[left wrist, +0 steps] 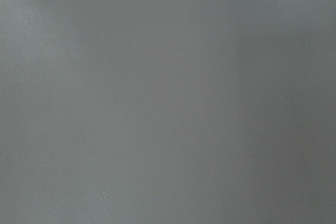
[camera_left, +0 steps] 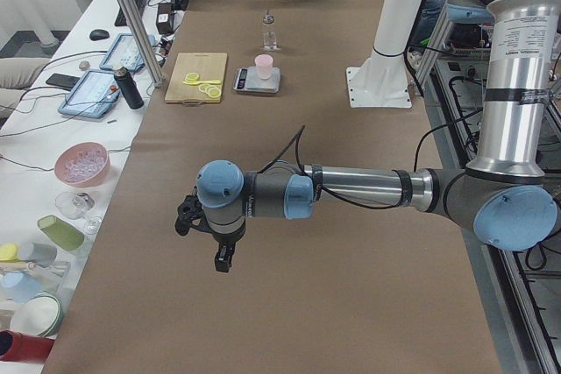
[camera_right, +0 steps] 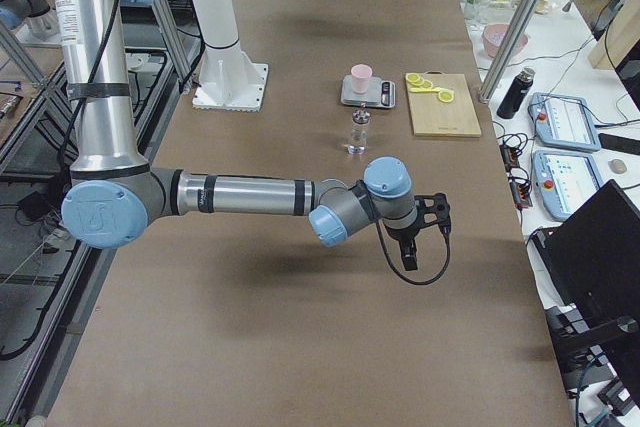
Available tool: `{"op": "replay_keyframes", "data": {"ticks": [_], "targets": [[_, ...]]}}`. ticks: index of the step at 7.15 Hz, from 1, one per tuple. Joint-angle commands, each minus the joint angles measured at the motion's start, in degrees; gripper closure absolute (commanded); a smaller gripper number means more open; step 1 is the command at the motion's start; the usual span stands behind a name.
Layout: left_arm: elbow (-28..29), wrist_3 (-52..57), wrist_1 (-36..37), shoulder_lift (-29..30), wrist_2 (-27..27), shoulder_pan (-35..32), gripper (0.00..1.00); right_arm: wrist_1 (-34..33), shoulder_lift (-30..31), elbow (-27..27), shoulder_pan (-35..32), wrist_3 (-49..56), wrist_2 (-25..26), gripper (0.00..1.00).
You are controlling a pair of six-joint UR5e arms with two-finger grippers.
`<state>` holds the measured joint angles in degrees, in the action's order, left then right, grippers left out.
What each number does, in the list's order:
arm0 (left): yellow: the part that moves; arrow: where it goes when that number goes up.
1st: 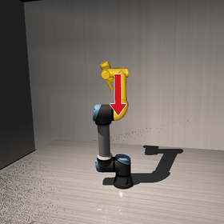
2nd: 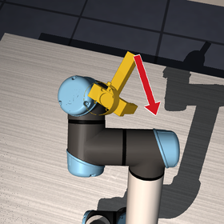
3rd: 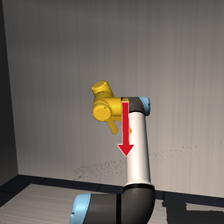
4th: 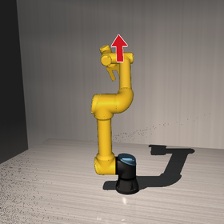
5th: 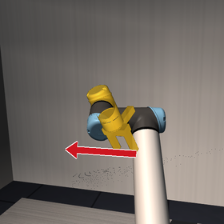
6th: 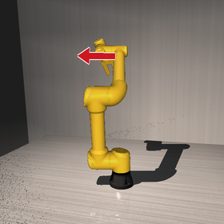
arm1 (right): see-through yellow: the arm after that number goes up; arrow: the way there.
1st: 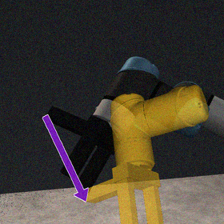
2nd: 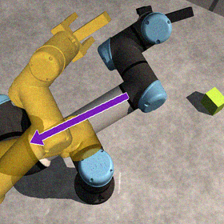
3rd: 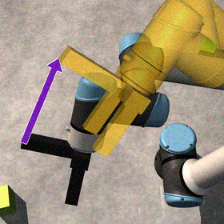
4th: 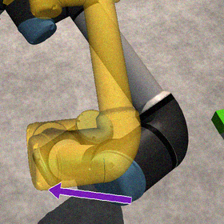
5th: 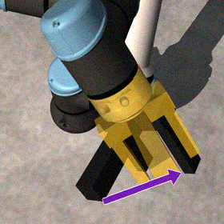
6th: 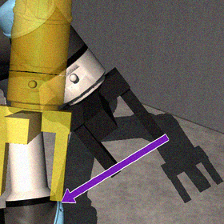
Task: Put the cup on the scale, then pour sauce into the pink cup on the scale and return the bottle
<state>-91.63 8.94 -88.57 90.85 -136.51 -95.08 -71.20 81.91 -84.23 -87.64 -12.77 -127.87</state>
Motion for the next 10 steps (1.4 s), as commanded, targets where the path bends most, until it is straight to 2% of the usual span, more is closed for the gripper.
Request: {"op": "replay_keyframes", "data": {"ticks": [1,3,4,6,8,10], "targets": [[0.1,-1.5,0.1,-1.1,-0.2,-0.4,0.0,-20.0,-4.2,-1.2,-7.3,16.4,-0.1,0.0],[0.9,-5.6,-0.3,-0.6,-0.1,-0.3,0.0,-28.6,-4.1,-6.2,-8.4,17.0,0.0,0.0],[1.0,-5.7,-0.3,-0.6,-0.1,-0.3,0.0,-29.2,-3.5,-7.6,-8.3,17.0,-0.4,0.0],[1.2,-5.6,-0.3,-0.7,0.0,-0.3,0.0,-29.1,-2.3,-6.9,-8.3,16.8,-1.8,0.0],[1.3,-5.7,-1.2,-0.9,4.0,-0.2,0.0,-29.0,-1.1,-6.9,-8.2,16.8,-4.0,0.0],[1.9,-5.9,-1.3,-0.7,3.7,-0.1,0.0,-29.0,-0.5,-7.2,-7.5,16.8,-3.4,0.0]]}}
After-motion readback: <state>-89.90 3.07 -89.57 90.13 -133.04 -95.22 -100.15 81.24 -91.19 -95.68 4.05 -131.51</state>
